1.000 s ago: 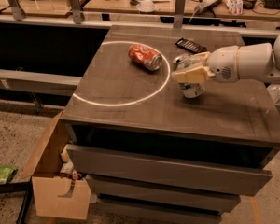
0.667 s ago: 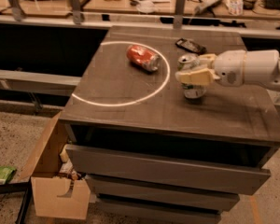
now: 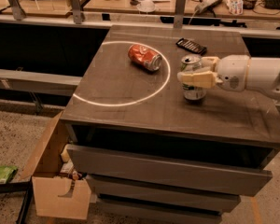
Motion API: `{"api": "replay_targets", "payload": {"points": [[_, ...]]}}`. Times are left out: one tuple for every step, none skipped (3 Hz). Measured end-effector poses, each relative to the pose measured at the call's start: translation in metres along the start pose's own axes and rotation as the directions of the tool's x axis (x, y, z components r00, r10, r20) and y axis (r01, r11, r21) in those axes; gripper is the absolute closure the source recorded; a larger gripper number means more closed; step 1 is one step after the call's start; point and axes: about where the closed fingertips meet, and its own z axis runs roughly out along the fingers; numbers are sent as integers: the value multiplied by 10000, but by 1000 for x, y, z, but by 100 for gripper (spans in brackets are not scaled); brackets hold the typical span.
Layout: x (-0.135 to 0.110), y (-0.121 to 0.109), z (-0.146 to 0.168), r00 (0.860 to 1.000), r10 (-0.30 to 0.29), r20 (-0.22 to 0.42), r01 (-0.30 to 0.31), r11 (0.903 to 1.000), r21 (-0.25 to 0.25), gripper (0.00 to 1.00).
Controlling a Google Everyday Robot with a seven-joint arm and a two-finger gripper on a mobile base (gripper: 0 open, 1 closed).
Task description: Place 7up can upright
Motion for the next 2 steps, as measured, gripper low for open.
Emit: {"api": "replay_targets", "payload": {"points": [[3,0,-8,9958,227,889,-242,9996,153,100],[3,1,-10,9945,211,1029,-228,9996,153,97]]}}
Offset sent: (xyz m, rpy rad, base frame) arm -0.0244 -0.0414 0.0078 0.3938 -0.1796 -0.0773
